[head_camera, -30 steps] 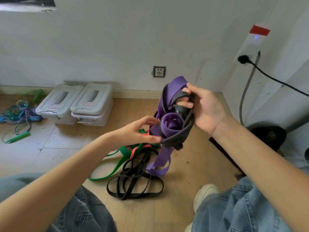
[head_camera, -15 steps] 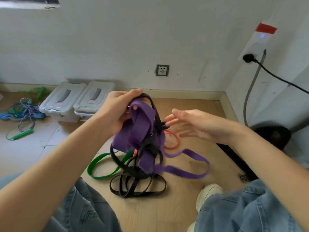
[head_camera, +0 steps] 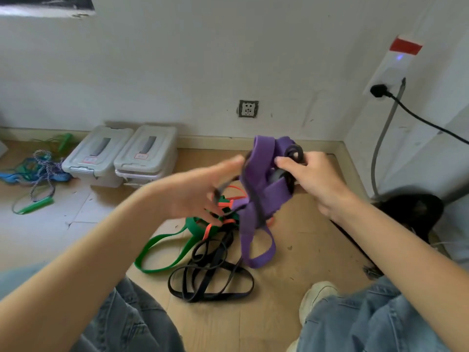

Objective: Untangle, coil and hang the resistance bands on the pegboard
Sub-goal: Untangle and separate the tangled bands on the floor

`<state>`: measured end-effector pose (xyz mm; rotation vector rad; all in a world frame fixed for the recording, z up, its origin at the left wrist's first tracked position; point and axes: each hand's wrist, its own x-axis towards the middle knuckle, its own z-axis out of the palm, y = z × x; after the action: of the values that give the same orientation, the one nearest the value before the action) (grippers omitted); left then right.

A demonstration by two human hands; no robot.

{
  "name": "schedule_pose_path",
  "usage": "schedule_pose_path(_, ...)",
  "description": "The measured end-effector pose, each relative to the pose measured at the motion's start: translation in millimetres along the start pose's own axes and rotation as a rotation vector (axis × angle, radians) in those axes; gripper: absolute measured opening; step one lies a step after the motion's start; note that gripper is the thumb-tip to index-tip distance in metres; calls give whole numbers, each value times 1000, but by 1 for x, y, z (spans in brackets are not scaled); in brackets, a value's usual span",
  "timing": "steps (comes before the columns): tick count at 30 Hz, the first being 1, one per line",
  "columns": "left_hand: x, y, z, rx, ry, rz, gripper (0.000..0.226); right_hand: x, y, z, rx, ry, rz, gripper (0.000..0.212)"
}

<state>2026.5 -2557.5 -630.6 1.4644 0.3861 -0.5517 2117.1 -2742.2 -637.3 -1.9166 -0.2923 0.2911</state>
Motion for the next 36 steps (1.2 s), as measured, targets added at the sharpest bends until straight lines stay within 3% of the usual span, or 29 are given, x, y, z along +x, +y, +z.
schedule_pose_path(2,13,-9,16,-16,-85,-8,58,-4,-3,5,188,-96,61,12)
schedule_pose_path(4,22,-14,20,-62,-20,67,46,-2,-5,4,243,-137,69,8)
schedule_pose_path(7,24,-17,-1,-63,194,140,26,6,-6,-10,227,-7,78,9)
schedule_pose_path(9,19,-11,-23,-159,324,200,18,11,-3,-20,18,83,39,9)
schedule_pose_path(11,14,-3,-40,-261,439,249,21,12,0,-21,-31,56,67,18)
schedule_pose_path(13,17,-4,-45,-11,585,209,31,10,1,-13,93,-27,189,18)
schedule_pose_path(15,22,-12,-39,594,653,123,58,7,0,-7,203,-61,256,19)
schedule_pose_path(17,24,-20,-24,969,555,229,87,7,-2,-5,279,-86,243,17)
schedule_pose_path(20,24,-26,2,975,319,564,93,7,-4,-3,330,-74,207,15)
schedule_pose_path(22,23,-32,14,1147,442,689,80,7,-3,-3,333,-57,183,16)
schedule_pose_path(25,24,-29,18,1137,586,802,46,9,-1,-6,254,-118,130,19)
schedule_pose_path(27,23,-19,13,1197,640,845,38,13,1,-9,1,-122,101,20)
schedule_pose_path(29,18,-9,4,1096,645,861,31,14,4,-17,-463,-170,99,39)
schedule_pose_path(31,11,1,1,886,546,787,27,14,3,-24,-677,-279,116,61)
schedule_pose_path(34,11,2,13,932,431,743,26,1,-7,-16,-324,-695,88,66)
schedule_pose_path(36,14,5,17,853,387,786,24,-8,-6,0,-221,-796,-43,52)
